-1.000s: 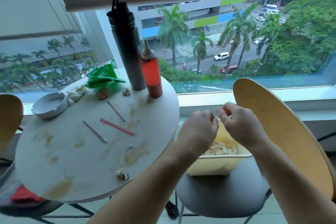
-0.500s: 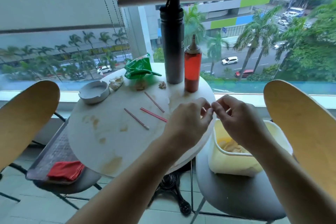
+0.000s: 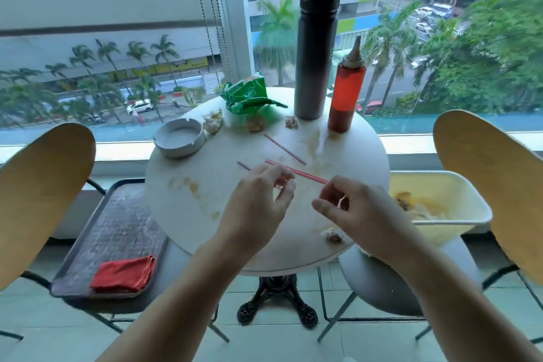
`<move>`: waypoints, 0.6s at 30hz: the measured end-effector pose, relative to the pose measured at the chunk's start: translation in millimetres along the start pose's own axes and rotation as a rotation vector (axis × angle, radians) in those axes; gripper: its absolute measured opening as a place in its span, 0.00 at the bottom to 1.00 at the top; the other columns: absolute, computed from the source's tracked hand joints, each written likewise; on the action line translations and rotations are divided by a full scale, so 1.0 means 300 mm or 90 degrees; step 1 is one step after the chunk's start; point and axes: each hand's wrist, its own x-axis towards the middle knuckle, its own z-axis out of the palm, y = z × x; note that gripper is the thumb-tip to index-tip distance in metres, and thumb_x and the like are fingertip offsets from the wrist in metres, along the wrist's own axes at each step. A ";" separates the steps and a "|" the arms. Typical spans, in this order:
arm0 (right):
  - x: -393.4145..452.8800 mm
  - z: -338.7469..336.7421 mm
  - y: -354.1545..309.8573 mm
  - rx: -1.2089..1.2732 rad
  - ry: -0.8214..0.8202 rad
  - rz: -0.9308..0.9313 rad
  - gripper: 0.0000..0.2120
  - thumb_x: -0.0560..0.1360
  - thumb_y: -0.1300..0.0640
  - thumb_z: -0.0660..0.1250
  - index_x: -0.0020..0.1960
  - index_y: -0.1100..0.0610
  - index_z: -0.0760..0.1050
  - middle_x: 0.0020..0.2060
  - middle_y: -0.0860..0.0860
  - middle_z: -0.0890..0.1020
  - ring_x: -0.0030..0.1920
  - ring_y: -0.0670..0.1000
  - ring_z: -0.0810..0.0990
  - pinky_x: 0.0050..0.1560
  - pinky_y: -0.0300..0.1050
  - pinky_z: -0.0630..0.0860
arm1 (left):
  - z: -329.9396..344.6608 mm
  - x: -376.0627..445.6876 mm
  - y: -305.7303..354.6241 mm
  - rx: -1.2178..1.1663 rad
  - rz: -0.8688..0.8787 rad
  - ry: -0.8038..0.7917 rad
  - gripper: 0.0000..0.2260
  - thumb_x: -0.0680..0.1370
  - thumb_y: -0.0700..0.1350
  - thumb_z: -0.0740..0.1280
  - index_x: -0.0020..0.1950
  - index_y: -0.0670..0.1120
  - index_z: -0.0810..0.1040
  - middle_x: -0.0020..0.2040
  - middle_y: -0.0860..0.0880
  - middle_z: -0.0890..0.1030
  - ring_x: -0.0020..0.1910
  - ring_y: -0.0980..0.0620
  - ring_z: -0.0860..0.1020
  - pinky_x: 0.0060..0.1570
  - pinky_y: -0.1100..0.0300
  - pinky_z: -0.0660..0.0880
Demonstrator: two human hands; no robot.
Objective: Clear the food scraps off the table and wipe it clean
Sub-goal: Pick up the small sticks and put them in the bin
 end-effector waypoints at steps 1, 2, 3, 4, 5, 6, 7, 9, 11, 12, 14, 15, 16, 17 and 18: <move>-0.011 0.008 -0.015 -0.010 -0.008 0.008 0.08 0.75 0.43 0.71 0.44 0.46 0.77 0.36 0.42 0.81 0.36 0.40 0.78 0.38 0.40 0.74 | -0.012 -0.008 -0.017 -0.004 0.005 -0.001 0.07 0.81 0.49 0.67 0.56 0.50 0.82 0.49 0.56 0.81 0.50 0.60 0.78 0.51 0.73 0.71; -0.019 0.013 -0.029 -0.016 -0.015 0.016 0.08 0.75 0.43 0.71 0.44 0.46 0.77 0.37 0.42 0.81 0.37 0.40 0.78 0.39 0.39 0.73 | -0.022 -0.014 -0.032 -0.010 0.010 -0.001 0.07 0.81 0.49 0.67 0.56 0.50 0.82 0.49 0.56 0.81 0.51 0.59 0.78 0.53 0.69 0.72; -0.031 0.020 -0.046 -0.022 -0.019 0.027 0.07 0.75 0.44 0.71 0.45 0.46 0.77 0.38 0.42 0.81 0.37 0.40 0.78 0.39 0.39 0.72 | -0.032 -0.023 -0.049 -0.016 0.014 -0.003 0.07 0.81 0.49 0.67 0.56 0.51 0.82 0.49 0.56 0.81 0.51 0.58 0.78 0.54 0.66 0.73; -0.040 0.019 -0.058 -0.031 -0.024 0.037 0.07 0.74 0.44 0.72 0.46 0.46 0.77 0.40 0.42 0.80 0.38 0.39 0.77 0.40 0.38 0.71 | -0.040 -0.027 -0.058 -0.019 0.017 0.000 0.07 0.81 0.49 0.67 0.56 0.51 0.82 0.50 0.56 0.80 0.52 0.58 0.78 0.54 0.65 0.74; -0.051 0.020 -0.072 -0.044 -0.029 0.048 0.08 0.74 0.44 0.72 0.46 0.45 0.76 0.41 0.42 0.79 0.39 0.39 0.76 0.40 0.37 0.70 | -0.047 -0.032 -0.069 -0.023 0.021 0.001 0.07 0.81 0.50 0.67 0.56 0.51 0.82 0.50 0.55 0.80 0.52 0.59 0.78 0.54 0.66 0.73; -0.060 0.020 -0.084 -0.060 -0.032 0.061 0.08 0.74 0.44 0.73 0.47 0.45 0.77 0.42 0.42 0.78 0.40 0.38 0.75 0.40 0.36 0.69 | -0.054 -0.037 -0.080 -0.026 0.024 0.001 0.07 0.81 0.50 0.67 0.56 0.51 0.82 0.50 0.55 0.80 0.52 0.59 0.78 0.55 0.67 0.73; -0.069 0.021 -0.096 -0.076 -0.035 0.075 0.09 0.74 0.44 0.73 0.48 0.45 0.77 0.43 0.42 0.77 0.41 0.38 0.75 0.41 0.37 0.68 | -0.061 -0.042 -0.090 -0.031 0.028 -0.002 0.07 0.81 0.49 0.67 0.56 0.51 0.82 0.51 0.55 0.80 0.53 0.59 0.78 0.55 0.67 0.72; -0.088 0.020 -0.118 -0.098 -0.044 0.116 0.10 0.73 0.43 0.73 0.50 0.46 0.77 0.45 0.42 0.76 0.43 0.41 0.75 0.44 0.40 0.69 | -0.073 -0.052 -0.110 -0.037 0.035 -0.007 0.07 0.81 0.49 0.67 0.56 0.51 0.83 0.51 0.55 0.80 0.53 0.58 0.77 0.55 0.68 0.71; -0.103 0.017 -0.133 -0.109 -0.058 0.160 0.10 0.74 0.44 0.72 0.51 0.46 0.77 0.48 0.43 0.75 0.46 0.46 0.76 0.47 0.43 0.69 | -0.083 -0.058 -0.125 -0.035 0.036 -0.010 0.07 0.81 0.50 0.67 0.56 0.52 0.83 0.52 0.55 0.79 0.53 0.58 0.77 0.54 0.70 0.69; -0.109 0.019 -0.140 -0.113 -0.062 0.177 0.09 0.74 0.44 0.72 0.51 0.46 0.77 0.48 0.44 0.75 0.48 0.47 0.76 0.47 0.44 0.68 | -0.089 -0.063 -0.133 -0.033 0.036 -0.011 0.08 0.81 0.50 0.67 0.56 0.52 0.83 0.52 0.55 0.79 0.53 0.58 0.77 0.53 0.71 0.68; -0.118 0.033 -0.152 -0.124 -0.060 0.187 0.07 0.75 0.46 0.71 0.50 0.46 0.78 0.48 0.46 0.76 0.47 0.48 0.76 0.46 0.43 0.67 | -0.104 -0.071 -0.153 -0.031 0.040 -0.015 0.08 0.81 0.50 0.67 0.56 0.52 0.83 0.52 0.55 0.78 0.53 0.58 0.77 0.50 0.75 0.65; -0.122 0.038 -0.154 -0.130 -0.057 0.186 0.05 0.75 0.47 0.71 0.49 0.46 0.78 0.47 0.46 0.76 0.47 0.48 0.77 0.45 0.43 0.67 | -0.111 -0.073 -0.159 -0.030 0.041 -0.014 0.08 0.81 0.50 0.67 0.56 0.52 0.83 0.51 0.56 0.78 0.52 0.59 0.76 0.50 0.77 0.64; -0.126 0.041 -0.156 -0.133 -0.053 0.185 0.04 0.75 0.47 0.71 0.48 0.46 0.78 0.47 0.46 0.76 0.46 0.48 0.77 0.45 0.42 0.67 | -0.116 -0.075 -0.163 -0.029 0.042 -0.014 0.08 0.81 0.50 0.67 0.56 0.52 0.83 0.51 0.56 0.77 0.52 0.59 0.76 0.50 0.78 0.64; -0.128 0.047 -0.164 -0.131 -0.048 0.186 0.03 0.75 0.48 0.71 0.47 0.46 0.79 0.46 0.46 0.76 0.45 0.47 0.77 0.45 0.42 0.67 | -0.124 -0.077 -0.172 -0.027 0.042 -0.014 0.08 0.81 0.50 0.66 0.56 0.51 0.83 0.51 0.56 0.77 0.53 0.59 0.75 0.49 0.77 0.64; -0.130 0.048 -0.166 -0.126 -0.045 0.189 0.02 0.75 0.50 0.71 0.47 0.46 0.79 0.46 0.45 0.76 0.45 0.46 0.77 0.45 0.42 0.68 | -0.126 -0.078 -0.176 -0.025 0.041 -0.015 0.08 0.81 0.51 0.66 0.56 0.51 0.83 0.51 0.56 0.76 0.53 0.59 0.75 0.49 0.75 0.64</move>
